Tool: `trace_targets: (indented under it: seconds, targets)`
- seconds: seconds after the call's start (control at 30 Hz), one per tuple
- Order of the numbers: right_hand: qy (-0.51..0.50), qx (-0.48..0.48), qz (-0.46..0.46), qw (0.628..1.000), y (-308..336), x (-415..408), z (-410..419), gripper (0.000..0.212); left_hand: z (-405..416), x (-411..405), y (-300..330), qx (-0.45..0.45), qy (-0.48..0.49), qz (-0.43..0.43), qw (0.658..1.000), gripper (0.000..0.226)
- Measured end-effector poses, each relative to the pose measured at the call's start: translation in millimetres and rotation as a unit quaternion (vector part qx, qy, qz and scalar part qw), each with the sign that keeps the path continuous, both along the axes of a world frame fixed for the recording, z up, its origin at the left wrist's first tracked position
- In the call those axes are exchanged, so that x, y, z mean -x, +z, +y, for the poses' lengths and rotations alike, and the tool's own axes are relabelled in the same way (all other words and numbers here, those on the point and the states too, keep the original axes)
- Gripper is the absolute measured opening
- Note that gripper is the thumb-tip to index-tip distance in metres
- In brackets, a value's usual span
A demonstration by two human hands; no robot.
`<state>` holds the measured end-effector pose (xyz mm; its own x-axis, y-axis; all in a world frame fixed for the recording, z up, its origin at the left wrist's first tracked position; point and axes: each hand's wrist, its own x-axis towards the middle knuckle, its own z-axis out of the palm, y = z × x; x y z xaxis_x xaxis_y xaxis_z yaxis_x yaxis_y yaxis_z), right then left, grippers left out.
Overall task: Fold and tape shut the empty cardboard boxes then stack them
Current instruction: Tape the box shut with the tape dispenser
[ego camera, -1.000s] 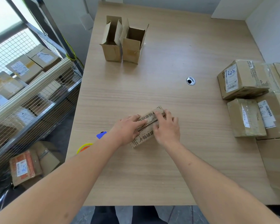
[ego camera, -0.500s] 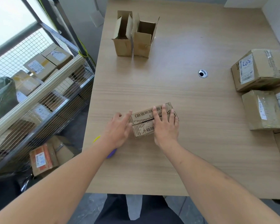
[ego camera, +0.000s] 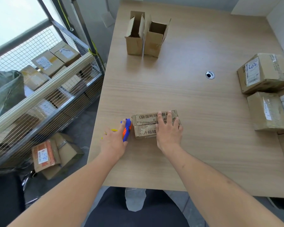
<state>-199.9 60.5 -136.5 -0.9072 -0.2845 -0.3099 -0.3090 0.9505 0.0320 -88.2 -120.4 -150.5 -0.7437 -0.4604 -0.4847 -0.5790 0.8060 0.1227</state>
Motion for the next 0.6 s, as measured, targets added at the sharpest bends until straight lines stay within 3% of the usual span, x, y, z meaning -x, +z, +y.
trace_targets:
  seconds: [0.17, 0.33, 0.5, 0.6]
  targets:
    - [0.003, 0.005, 0.012, 1.000, 1.0, -9.3, 4.7, 0.055, -0.4, -12.7, -4.0, -0.055, 0.008, 0.042, 0.998, 0.110]
    - [0.003, 0.011, -0.007, 1.000, 5.4, -14.1, 7.3, 0.057, -16.5, -9.8, 16.6, -0.144, 0.060, 0.162, 0.974, 0.100]
    - [0.017, 0.023, -0.024, 0.999, 11.1, -17.0, 11.8, 0.067, -32.9, -6.3, 38.2, -0.152, -0.117, 0.247, 0.950, 0.094]
    - [0.027, 0.039, -0.031, 0.998, 7.5, -21.6, 17.0, 0.070, -36.2, 1.4, 50.6, -0.130, -0.233, 0.235, 0.935, 0.092]
